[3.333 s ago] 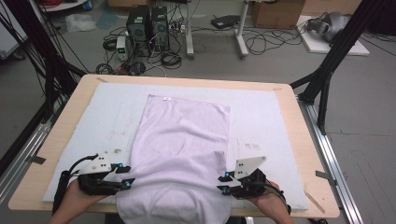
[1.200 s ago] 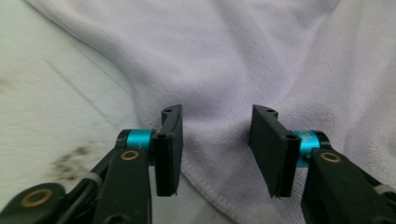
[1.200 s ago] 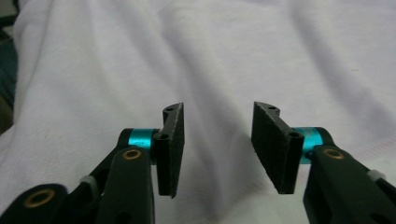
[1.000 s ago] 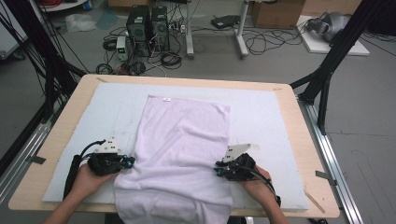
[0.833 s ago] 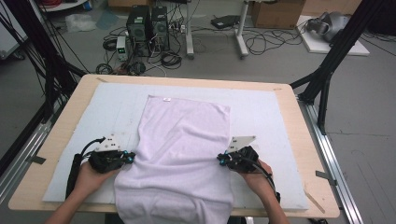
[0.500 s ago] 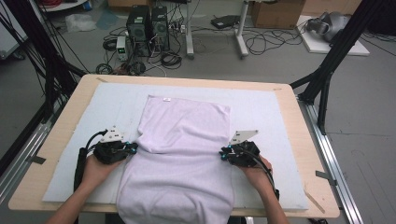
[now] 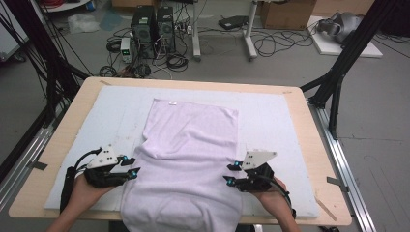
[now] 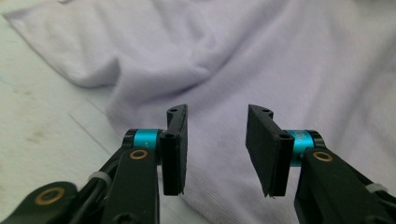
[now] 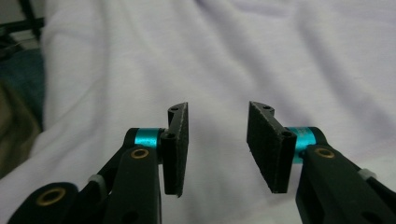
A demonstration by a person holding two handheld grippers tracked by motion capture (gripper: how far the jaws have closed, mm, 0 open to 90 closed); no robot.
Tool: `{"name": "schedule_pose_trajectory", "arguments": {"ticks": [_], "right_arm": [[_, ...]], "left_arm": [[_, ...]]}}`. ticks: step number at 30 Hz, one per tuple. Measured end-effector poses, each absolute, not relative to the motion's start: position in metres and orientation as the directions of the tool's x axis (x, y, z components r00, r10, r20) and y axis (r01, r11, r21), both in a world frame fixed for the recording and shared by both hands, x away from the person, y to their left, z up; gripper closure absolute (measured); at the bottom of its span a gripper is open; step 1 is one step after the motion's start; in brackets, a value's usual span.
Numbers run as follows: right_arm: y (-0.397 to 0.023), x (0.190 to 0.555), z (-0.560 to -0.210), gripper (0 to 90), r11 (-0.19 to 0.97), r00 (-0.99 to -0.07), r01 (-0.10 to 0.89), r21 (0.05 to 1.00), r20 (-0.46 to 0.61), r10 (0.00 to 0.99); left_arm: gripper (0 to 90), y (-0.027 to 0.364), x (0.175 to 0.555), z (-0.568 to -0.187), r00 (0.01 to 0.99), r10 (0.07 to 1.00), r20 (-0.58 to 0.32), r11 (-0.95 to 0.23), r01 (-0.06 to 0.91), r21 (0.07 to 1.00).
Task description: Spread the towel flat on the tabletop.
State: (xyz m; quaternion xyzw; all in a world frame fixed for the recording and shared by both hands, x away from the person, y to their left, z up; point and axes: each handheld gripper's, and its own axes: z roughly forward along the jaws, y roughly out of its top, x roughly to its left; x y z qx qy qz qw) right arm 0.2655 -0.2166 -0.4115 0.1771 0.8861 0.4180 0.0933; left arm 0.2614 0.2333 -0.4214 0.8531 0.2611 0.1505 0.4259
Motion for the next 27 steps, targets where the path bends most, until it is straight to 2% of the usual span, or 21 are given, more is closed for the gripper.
{"name": "schedule_pose_trajectory", "arguments": {"ticks": [7,10,11,12,13,15,21,27], "right_arm": [[-0.195,0.251,-0.432,59.6,0.645,-0.96,0.207,0.736,0.026,0.279],[-0.188,0.253,-0.442,69.0,0.682,-0.97,0.201,0.703,0.047,0.237],[-0.189,0.253,-0.442,74.4,0.676,-0.97,0.199,0.71,0.044,0.239],[-0.19,0.254,-0.442,83.4,0.673,-0.97,0.209,0.709,0.061,0.237],[-0.191,0.255,-0.442,86.4,0.671,-0.97,0.215,0.71,0.077,0.229],[-0.19,0.253,-0.442,87.7,0.675,-0.973,0.203,0.71,0.069,0.22],[-0.189,0.24,-0.439,88.5,0.687,-0.978,0.186,0.703,0.069,0.195],[-0.193,0.216,-0.432,88.2,0.668,-0.985,0.169,0.725,0.102,0.138]], "left_arm": [[55.6,0.218,0.252,-0.439,0.883,0.466,-0.05,-0.544,0.331,0.771],[56.0,0.212,0.249,-0.445,0.889,0.457,-0.037,-0.565,0.323,0.759],[63.7,0.212,0.248,-0.445,0.886,0.463,-0.029,-0.563,0.319,0.763],[75.2,0.212,0.249,-0.444,0.889,0.456,-0.04,-0.566,0.324,0.758],[82.5,0.212,0.248,-0.443,0.892,0.45,-0.044,-0.568,0.324,0.756],[87.1,0.212,0.245,-0.443,0.896,0.444,-0.027,-0.579,0.31,0.754],[88.1,0.213,0.229,-0.441,0.901,0.434,-0.029,-0.581,0.304,0.755],[87.8,0.215,0.205,-0.43,0.924,0.38,-0.041,-0.578,0.272,0.769]]}}
